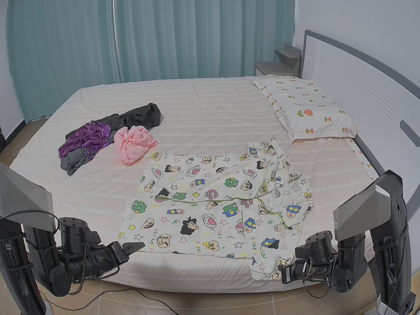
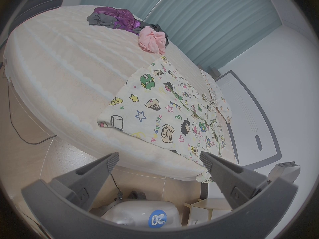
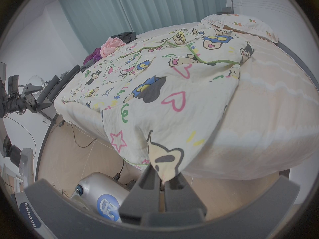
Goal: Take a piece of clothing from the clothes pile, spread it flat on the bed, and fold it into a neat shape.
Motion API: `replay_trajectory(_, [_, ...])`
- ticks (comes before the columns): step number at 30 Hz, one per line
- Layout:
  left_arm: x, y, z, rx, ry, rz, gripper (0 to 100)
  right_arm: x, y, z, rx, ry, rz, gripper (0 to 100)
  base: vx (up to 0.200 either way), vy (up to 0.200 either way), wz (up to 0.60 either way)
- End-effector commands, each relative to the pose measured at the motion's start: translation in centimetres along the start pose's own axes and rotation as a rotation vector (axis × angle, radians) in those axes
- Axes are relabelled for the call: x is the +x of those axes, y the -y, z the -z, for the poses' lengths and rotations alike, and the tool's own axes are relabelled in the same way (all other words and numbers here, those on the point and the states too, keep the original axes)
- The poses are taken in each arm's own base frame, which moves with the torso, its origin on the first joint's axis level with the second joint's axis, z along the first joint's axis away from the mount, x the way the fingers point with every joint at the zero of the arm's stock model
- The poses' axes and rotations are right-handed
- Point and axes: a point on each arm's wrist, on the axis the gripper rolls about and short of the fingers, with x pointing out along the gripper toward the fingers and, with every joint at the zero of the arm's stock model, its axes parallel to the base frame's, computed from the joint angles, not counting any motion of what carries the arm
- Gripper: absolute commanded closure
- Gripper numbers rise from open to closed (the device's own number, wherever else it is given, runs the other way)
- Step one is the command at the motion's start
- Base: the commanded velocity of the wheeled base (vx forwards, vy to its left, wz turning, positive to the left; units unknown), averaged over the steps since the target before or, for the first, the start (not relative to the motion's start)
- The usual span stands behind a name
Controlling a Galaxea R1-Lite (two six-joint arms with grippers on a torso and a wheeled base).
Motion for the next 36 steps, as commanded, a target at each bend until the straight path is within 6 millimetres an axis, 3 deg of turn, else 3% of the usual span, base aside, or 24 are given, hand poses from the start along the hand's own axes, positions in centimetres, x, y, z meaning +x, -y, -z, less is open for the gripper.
replay_trajectory(1, [-0.1,0.0,0.1,0.005,-0.001,-0.001,0,-1.2,0.4,0.4,0.012,-0.011,0.004,100,0.0,0.0,0.0])
replay_trajectory(7, [-0.1,-0.1,0.4,0.047,-0.013,-0.02,0,-4.3,1.5,1.6,0.065,-0.026,-0.039,100,0.0,0.0,0.0])
replay_trajectory(13, [0.1,-0.5,0.4,0.073,-0.013,-0.034,0,-5.5,2.0,1.8,0.141,-0.055,-0.102,100,0.0,0.0,0.0])
replay_trajectory(21, [1.3,-1.6,-0.5,0.08,0.001,-0.058,0,-5.2,1.8,1.9,0.151,-0.066,-0.142,100,0.0,0.0,0.0])
replay_trajectory(27, [4.1,-2.3,-1.5,0.077,0.024,-0.058,0,-5.5,1.7,1.8,0.152,-0.063,-0.146,100,0.0,0.0,0.0])
replay_trajectory(36, [5.2,-3.0,-1.3,0.082,0.01,-0.079,0,-6.0,1.5,1.0,0.2,-0.028,-0.154,100,0.0,0.0,0.0])
